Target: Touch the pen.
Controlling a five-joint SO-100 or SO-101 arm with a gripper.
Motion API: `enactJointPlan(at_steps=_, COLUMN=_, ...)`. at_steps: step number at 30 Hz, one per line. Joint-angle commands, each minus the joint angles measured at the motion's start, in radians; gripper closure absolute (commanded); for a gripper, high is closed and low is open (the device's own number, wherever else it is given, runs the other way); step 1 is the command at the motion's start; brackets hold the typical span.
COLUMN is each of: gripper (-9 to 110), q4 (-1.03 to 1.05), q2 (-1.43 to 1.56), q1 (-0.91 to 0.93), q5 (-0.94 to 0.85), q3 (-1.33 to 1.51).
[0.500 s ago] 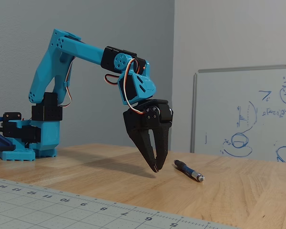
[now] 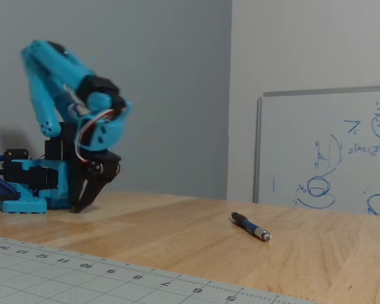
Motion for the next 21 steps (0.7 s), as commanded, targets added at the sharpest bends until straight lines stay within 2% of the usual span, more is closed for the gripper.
enactJointPlan(at_steps=1, gripper=101, q4=0.017, q2=0.966, q1=-0.002, q5=-0.002, q3=0.259)
enactJointPlan(at_steps=17, gripper=101, q4=-0.002, q2=0.966, q1=-0.002, q5=-0.002, q3=0.252)
enactJointPlan(at_steps=21, gripper=101, q4=-0.104, q2=0.966, q1=-0.002, q5=-0.003, q3=0.247)
